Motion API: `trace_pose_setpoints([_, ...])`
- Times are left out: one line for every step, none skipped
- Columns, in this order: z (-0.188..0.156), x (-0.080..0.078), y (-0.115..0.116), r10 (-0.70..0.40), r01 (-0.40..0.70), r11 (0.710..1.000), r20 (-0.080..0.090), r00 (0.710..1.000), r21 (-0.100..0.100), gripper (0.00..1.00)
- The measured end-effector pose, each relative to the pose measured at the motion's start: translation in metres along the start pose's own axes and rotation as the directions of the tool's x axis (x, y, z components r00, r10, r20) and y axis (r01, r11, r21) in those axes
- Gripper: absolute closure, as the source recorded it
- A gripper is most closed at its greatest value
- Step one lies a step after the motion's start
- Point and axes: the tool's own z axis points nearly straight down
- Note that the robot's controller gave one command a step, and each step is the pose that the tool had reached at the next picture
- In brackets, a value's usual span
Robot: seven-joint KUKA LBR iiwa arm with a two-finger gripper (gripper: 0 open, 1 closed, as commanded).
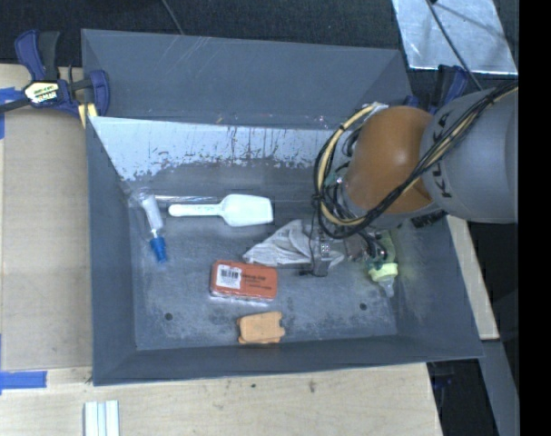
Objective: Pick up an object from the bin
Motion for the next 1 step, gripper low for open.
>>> trace_pose_setpoints([-0.1259,-0.0134,-0.0197,0.021,-0.021,1.0,-0.012,1.0,0.0,1.0])
